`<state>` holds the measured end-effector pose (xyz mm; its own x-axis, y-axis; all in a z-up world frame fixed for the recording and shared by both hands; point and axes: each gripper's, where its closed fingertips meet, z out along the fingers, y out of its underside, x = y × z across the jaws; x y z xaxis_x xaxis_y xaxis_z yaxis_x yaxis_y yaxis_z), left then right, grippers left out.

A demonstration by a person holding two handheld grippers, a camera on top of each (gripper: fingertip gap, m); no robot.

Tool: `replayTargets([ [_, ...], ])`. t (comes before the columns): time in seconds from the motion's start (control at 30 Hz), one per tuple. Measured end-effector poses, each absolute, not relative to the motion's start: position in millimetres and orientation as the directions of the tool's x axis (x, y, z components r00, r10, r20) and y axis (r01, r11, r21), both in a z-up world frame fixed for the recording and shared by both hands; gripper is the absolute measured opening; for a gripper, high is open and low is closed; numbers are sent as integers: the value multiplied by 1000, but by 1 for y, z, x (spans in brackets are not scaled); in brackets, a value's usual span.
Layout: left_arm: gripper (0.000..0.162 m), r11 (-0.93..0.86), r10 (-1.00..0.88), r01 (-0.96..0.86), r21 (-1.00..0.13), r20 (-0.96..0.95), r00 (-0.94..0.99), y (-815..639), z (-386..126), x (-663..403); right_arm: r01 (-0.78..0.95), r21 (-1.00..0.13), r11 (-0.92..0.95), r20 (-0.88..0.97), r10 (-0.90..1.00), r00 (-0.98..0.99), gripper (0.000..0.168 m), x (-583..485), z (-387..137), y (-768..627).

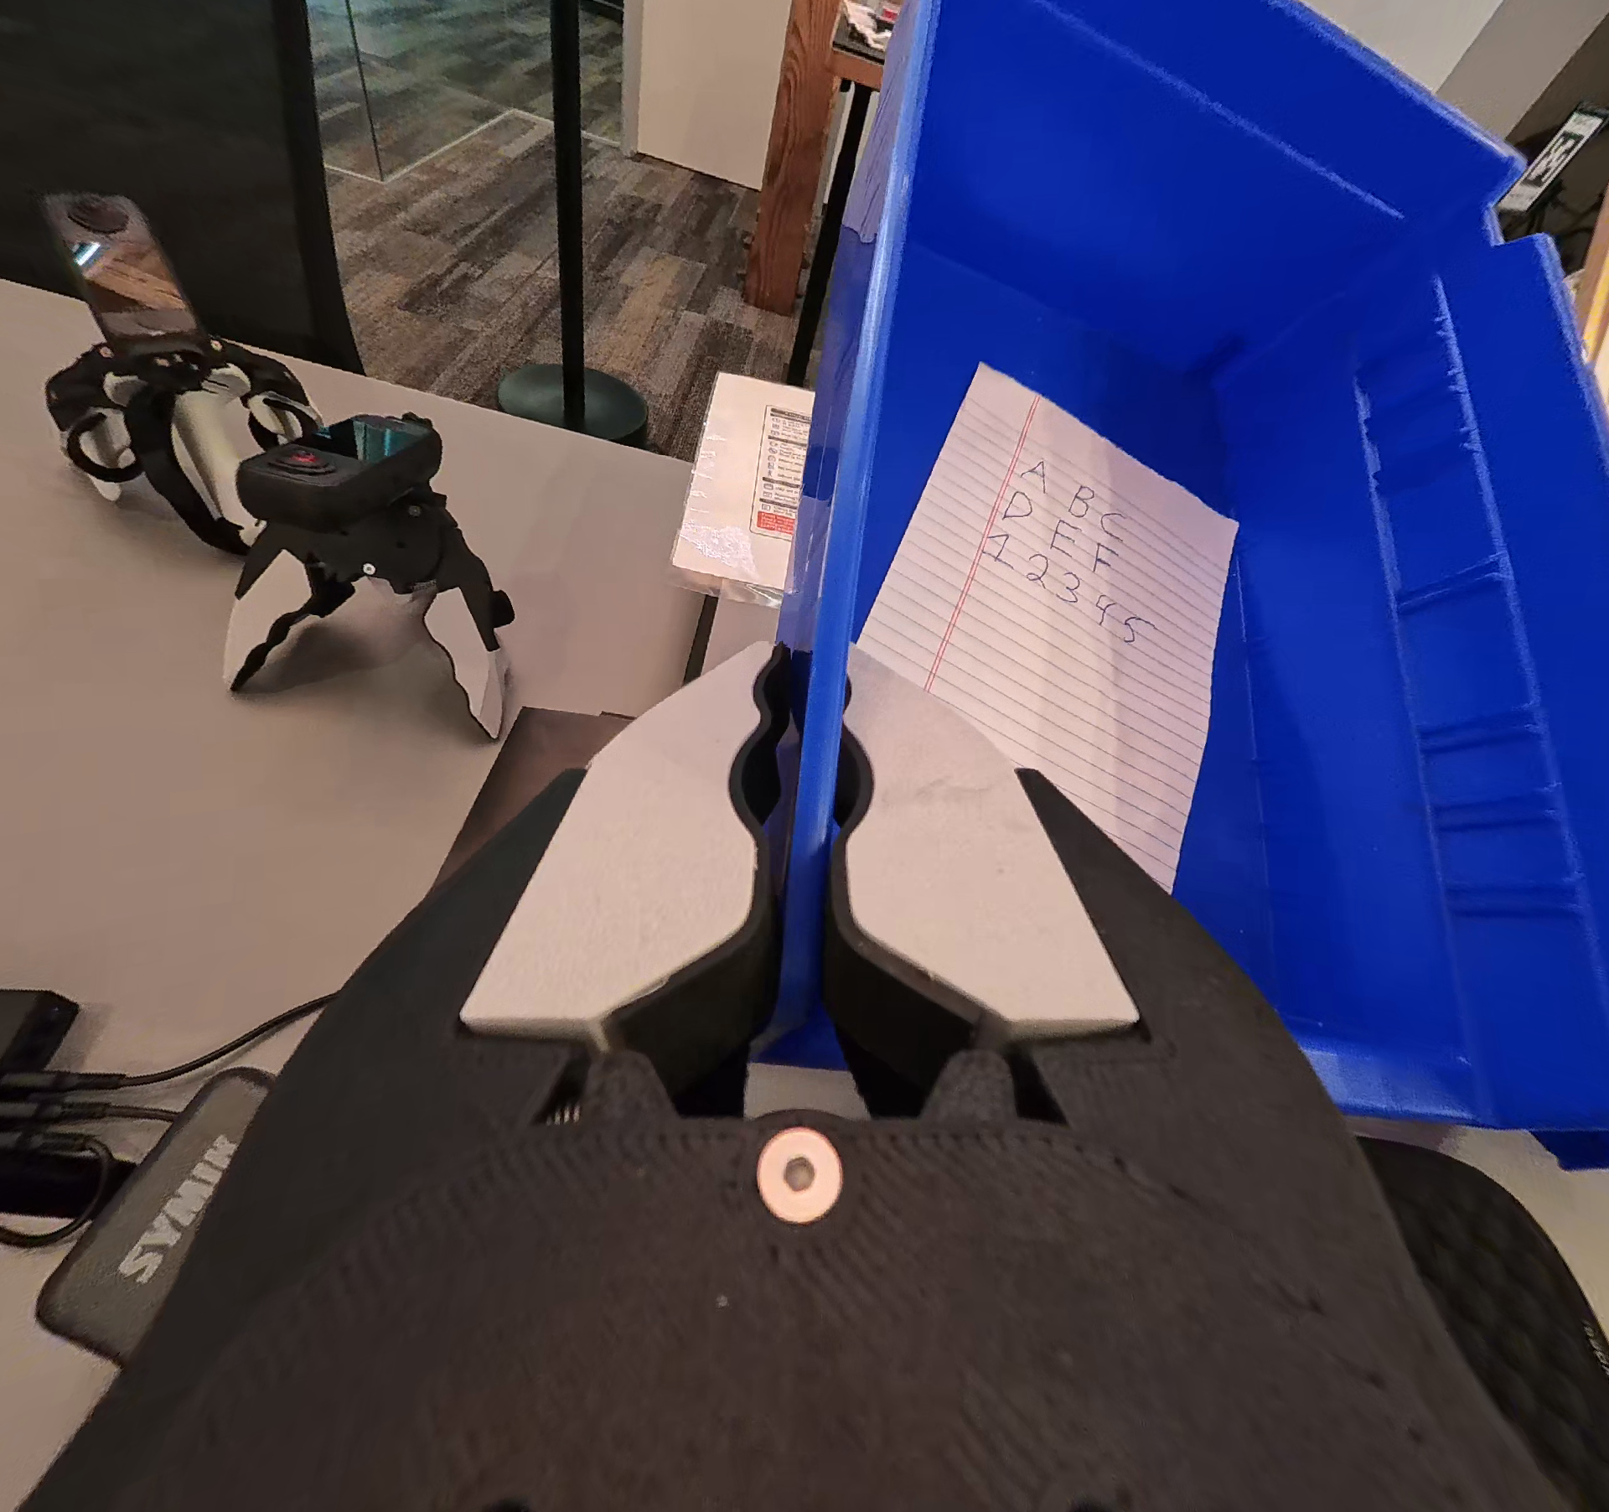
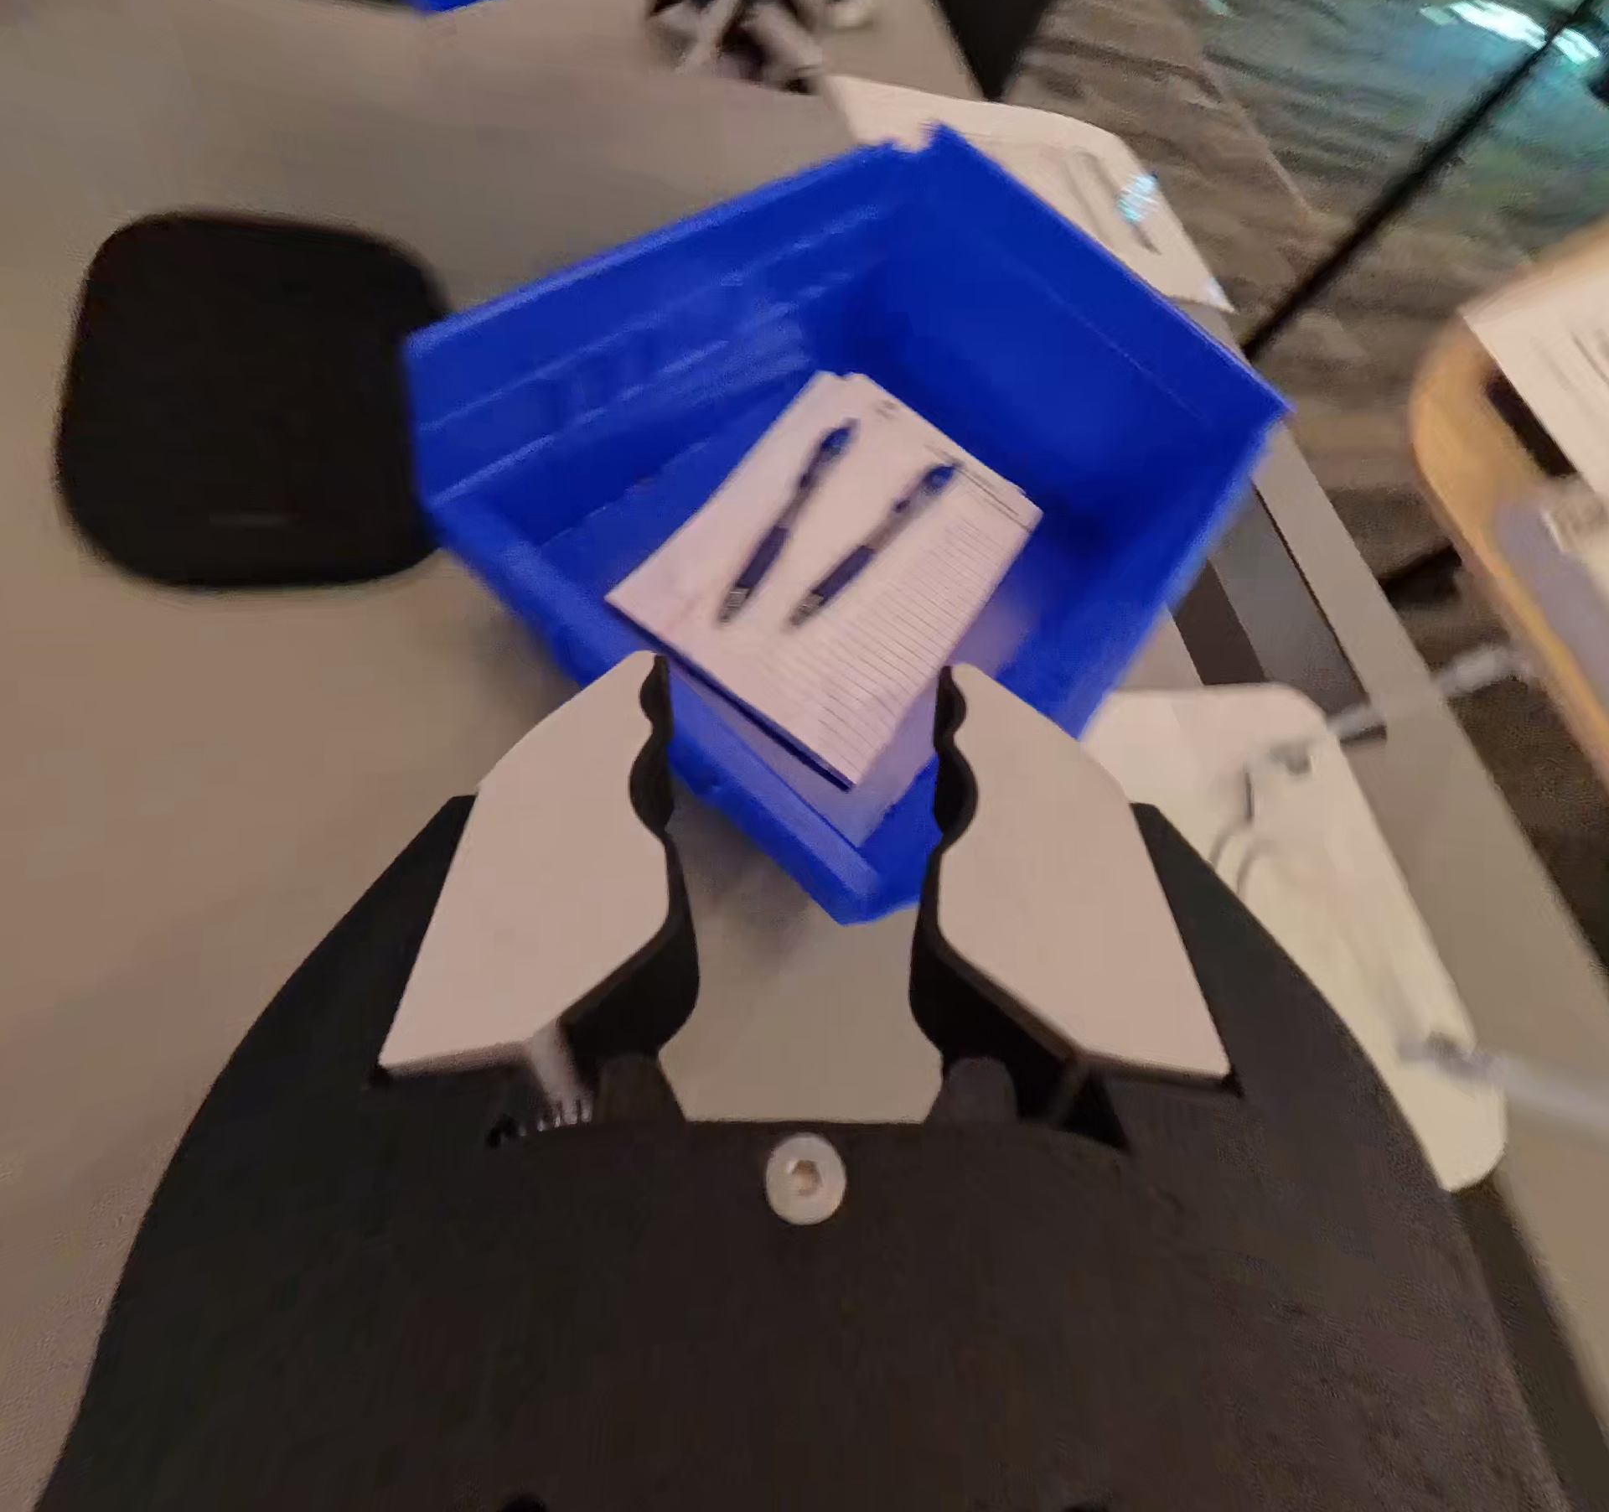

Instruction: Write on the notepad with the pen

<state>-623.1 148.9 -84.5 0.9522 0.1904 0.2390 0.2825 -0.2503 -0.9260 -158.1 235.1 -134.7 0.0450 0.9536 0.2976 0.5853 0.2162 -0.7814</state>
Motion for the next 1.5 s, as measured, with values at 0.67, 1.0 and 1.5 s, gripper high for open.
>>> replayTargets([
  [0.67, 5, -195, 199, 308, -931, 270, 942, 138, -69, -630, 806, -270, 526, 239, 848, -473, 25, -247, -257, 207],
  [1.0, 5, -150, 259, 291, -945, 247, 934, 121, -55, -645, 924, -269, 273, 222, 951, -216, 24, -341, -258, 234],
  [1.5, 5, 20, 235, 132, -991, 133, 963, 116, 17, -593, 492, -862, -119, -17, 978, 207, 66, -319, -99, 242],
])
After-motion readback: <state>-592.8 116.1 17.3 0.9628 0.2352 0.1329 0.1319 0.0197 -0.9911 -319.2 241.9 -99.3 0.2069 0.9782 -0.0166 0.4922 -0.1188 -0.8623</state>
